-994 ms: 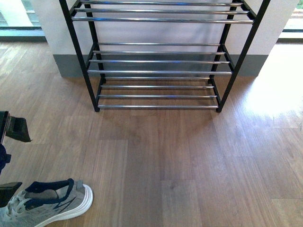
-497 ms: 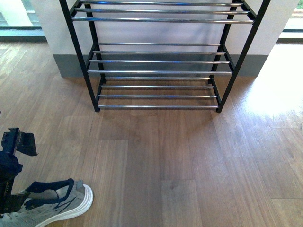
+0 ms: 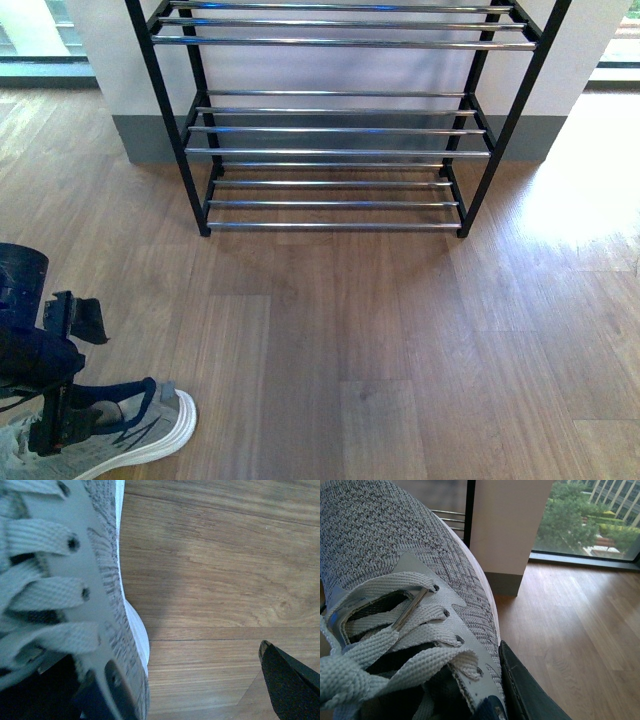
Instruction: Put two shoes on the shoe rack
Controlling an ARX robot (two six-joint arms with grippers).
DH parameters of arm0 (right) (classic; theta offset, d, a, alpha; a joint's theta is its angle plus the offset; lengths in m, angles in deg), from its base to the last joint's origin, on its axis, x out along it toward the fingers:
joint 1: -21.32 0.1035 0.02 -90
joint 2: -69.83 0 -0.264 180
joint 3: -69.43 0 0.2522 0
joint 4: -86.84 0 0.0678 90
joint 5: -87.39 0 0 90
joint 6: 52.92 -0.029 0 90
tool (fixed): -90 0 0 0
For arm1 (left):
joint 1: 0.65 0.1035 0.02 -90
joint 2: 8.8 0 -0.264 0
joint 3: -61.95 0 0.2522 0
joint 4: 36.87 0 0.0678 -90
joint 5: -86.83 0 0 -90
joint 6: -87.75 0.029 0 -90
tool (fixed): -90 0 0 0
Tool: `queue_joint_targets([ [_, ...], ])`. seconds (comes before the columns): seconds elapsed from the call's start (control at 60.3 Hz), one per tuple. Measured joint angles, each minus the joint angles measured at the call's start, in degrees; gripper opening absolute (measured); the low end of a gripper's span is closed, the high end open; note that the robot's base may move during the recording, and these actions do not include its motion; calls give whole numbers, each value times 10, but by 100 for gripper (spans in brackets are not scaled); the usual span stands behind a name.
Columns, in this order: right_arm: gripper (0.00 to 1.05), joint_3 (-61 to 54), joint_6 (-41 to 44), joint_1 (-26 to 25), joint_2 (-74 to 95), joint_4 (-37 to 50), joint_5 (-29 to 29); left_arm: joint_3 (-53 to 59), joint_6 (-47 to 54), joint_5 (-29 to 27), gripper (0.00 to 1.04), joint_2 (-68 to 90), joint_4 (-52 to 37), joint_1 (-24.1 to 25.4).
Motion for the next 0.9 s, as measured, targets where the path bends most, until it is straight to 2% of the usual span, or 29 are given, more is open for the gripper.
queue_joint_targets([
  [0.099,1,0,0,0,0,0,0,-24,3,-8,95,17,25,0],
  [0.298,1,0,0,0,0,0,0,-64,30,-22,64,36,101,5],
  [0.448,1,0,0,0,0,0,0,-122,85,-52,36,70,164,8],
  [0.547,1,0,0,0,0,0,0,-141,133,-82,22,76,197,1],
  [0.646,1,0,0,0,0,0,0,-139,187,-103,11,76,193,-7],
  [0.812,1,0,0,0,0,0,0,-114,264,-117,7,56,171,-10],
  [0.895,1,0,0,0,0,0,0,-66,307,-139,6,19,147,-18],
])
